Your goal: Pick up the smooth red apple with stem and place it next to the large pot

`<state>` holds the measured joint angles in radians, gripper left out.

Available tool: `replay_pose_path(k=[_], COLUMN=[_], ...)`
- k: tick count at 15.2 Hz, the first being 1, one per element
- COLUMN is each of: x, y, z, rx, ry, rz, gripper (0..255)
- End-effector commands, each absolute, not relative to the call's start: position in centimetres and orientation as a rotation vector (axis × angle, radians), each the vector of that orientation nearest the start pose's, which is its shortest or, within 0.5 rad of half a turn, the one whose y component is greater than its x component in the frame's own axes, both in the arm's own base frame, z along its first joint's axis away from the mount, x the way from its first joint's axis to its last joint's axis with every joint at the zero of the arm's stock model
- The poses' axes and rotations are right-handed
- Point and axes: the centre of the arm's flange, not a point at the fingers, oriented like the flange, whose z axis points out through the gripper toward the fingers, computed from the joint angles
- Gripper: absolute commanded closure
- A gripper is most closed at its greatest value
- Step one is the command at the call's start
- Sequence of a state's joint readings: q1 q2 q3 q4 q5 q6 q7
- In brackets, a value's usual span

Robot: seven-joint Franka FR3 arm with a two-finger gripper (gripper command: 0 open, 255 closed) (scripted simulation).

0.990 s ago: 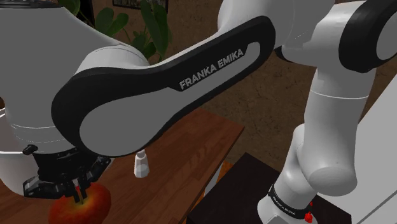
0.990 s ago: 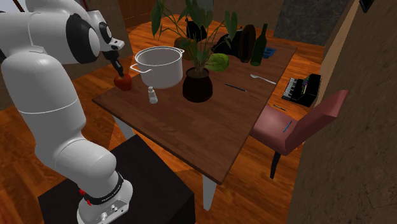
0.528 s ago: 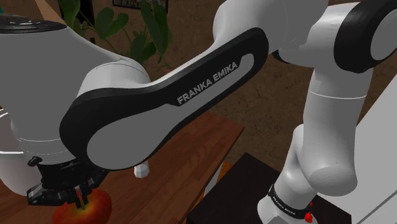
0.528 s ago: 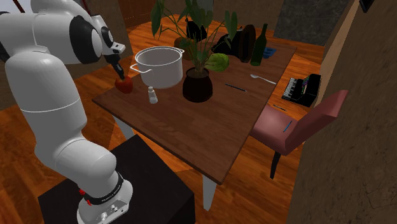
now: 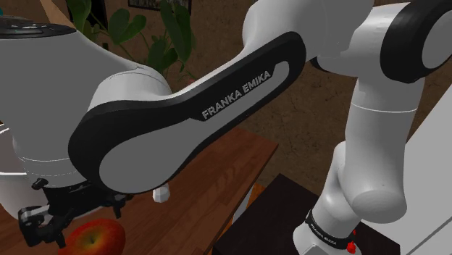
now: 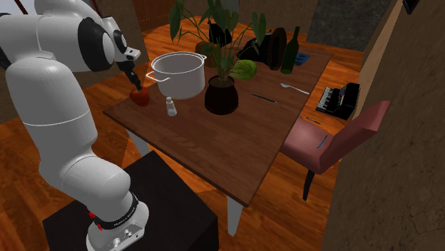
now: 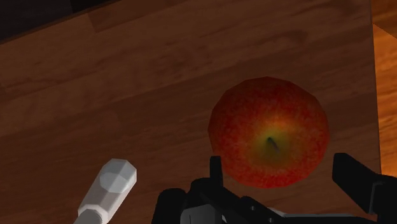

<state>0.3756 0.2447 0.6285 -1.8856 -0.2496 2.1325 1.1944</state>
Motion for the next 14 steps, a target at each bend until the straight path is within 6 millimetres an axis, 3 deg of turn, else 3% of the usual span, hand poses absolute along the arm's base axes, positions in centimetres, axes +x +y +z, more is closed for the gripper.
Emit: replay_pose_path(k=[1, 2, 6, 14], x=[35.4, 35.4, 34.9, 34.9], y=[50.0, 50.0, 49.9, 49.9], z=[40.6, 40.6, 45.5, 45.5], rx=[-3.119, -3.119, -3.119, -3.119], ry=[0.126, 0.126, 0.126, 0.126], rz=[-0.140, -0.140, -0.140, -0.140], gripper=[0, 0, 0, 0])
